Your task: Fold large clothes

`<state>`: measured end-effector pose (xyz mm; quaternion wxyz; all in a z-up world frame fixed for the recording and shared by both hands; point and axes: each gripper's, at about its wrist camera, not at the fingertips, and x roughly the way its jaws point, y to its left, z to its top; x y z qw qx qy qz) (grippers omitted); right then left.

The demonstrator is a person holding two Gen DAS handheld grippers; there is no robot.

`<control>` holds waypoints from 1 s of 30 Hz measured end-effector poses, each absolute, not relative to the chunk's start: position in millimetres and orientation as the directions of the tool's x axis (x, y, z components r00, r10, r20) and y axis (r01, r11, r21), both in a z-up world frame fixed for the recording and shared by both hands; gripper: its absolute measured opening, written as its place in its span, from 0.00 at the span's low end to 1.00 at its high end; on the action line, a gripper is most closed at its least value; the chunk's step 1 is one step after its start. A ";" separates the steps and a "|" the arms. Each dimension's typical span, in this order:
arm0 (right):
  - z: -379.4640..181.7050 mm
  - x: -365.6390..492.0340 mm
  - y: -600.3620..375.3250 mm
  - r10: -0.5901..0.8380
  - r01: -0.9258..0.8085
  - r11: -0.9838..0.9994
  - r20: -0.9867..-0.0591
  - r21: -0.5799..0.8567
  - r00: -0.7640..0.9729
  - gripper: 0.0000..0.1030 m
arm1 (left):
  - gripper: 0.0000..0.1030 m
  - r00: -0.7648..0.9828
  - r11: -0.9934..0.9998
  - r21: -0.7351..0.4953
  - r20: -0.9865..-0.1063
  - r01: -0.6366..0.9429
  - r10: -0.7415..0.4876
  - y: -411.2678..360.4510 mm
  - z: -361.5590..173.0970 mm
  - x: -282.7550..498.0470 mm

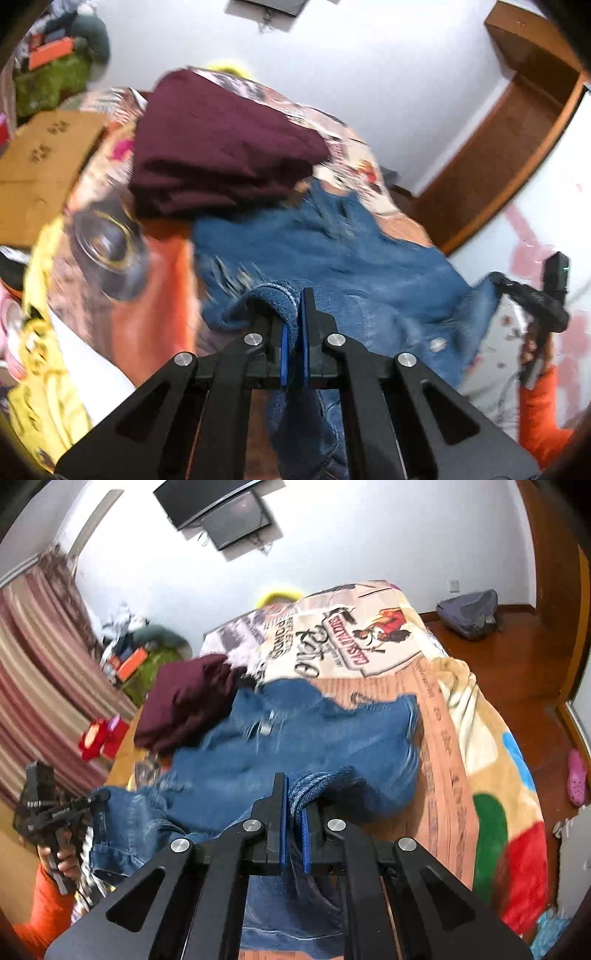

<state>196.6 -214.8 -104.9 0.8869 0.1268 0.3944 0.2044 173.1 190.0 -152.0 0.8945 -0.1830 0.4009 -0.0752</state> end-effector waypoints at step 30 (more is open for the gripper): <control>-129.1 178.3 -238.0 0.308 -0.177 0.951 -0.745 0.253 0.592 0.60 | 0.82 0.522 0.966 -0.241 -0.838 -0.098 -0.156 198.8 -206.2 164.1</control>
